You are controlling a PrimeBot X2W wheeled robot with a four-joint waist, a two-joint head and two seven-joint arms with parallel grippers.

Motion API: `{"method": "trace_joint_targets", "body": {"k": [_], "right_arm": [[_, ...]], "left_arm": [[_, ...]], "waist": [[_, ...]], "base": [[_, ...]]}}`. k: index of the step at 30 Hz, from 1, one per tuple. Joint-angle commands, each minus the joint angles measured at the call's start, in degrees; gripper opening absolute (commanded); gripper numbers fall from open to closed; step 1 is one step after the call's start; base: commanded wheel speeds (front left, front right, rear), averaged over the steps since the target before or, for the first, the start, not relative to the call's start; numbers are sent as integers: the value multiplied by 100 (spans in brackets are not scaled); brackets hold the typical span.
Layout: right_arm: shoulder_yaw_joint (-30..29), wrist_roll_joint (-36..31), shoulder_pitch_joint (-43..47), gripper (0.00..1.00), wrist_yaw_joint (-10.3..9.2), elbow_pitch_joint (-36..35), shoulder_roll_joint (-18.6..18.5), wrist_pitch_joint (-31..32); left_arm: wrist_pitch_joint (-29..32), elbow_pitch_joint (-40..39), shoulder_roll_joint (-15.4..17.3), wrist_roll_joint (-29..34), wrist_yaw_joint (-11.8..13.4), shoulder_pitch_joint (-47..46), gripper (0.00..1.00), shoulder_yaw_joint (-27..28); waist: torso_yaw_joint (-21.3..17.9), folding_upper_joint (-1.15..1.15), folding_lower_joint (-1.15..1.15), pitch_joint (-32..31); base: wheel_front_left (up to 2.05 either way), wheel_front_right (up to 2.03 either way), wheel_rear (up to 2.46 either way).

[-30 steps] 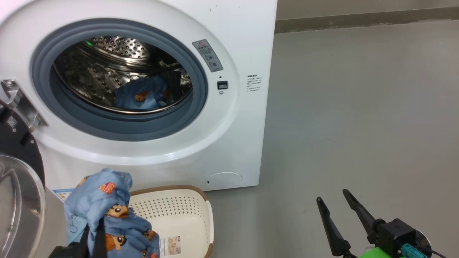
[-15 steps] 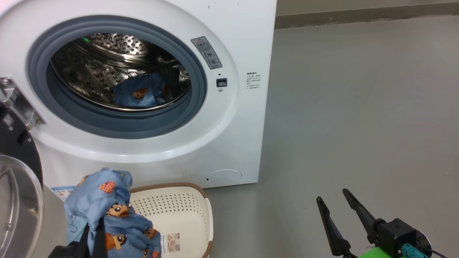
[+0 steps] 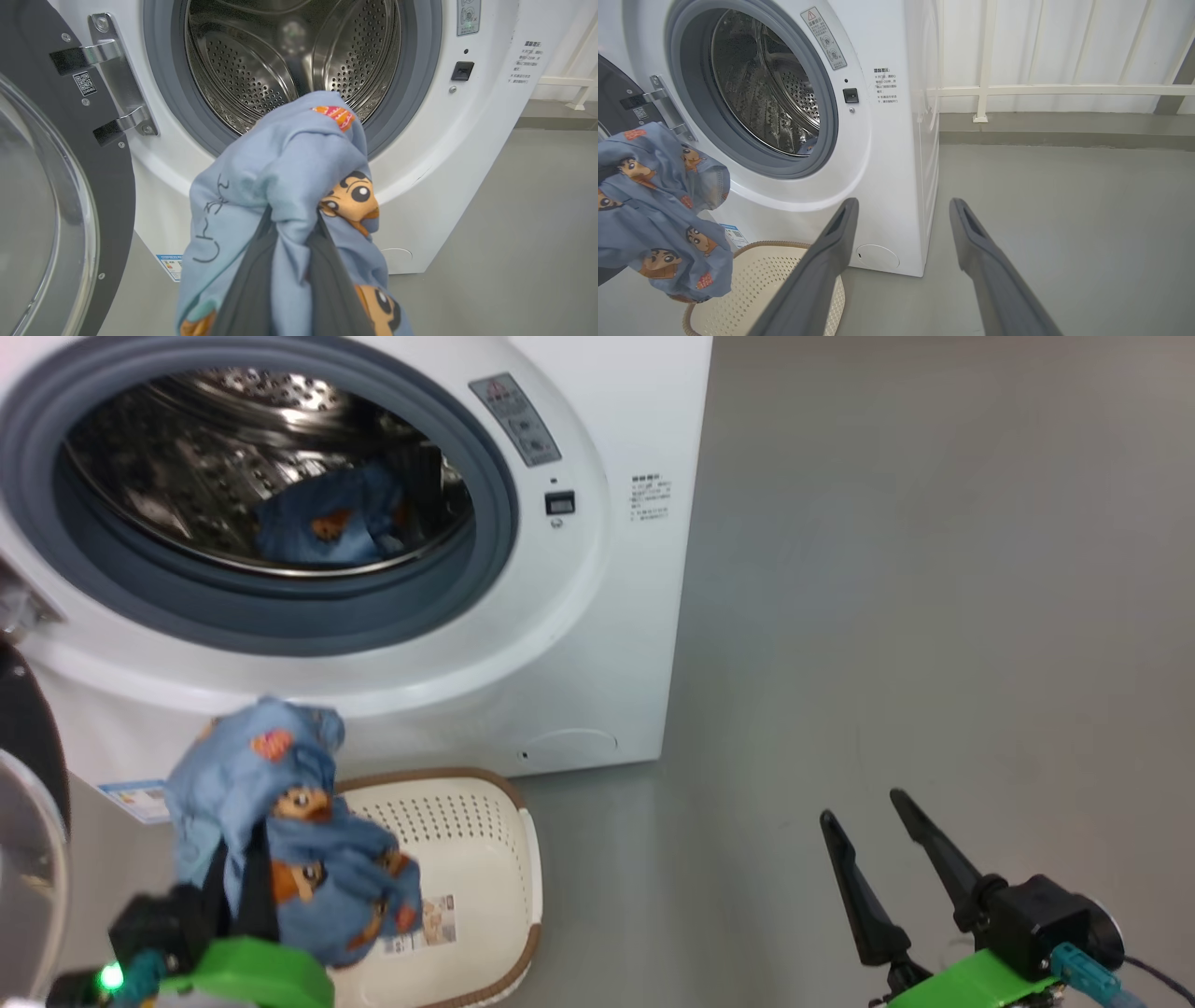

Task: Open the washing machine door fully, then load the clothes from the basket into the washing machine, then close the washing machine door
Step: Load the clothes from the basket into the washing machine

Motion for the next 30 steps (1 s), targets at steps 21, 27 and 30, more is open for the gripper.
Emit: {"method": "trace_joint_targets", "body": {"k": [21,27,30], "right_arm": [[528,375,-1419,100,35,52,-14,-656],[662,519,-1662,100,35,337,-14,-826],[738,598,-1773,100,35,457,-14,-865]], "left_arm": [[610,2432,746,-555,-910,-4504,0,598],[1213,3033,1226,-574,-1146,-5560,0,601],[1491,3237,1470,-601,-1238,-6033,0,633]], "waist": [[-991,0,0,2474],[-1362,0,0,2892],[-1544,0,0,3079]], "base": [[0,0,0],[0,0,0],[0,0,0]]}}
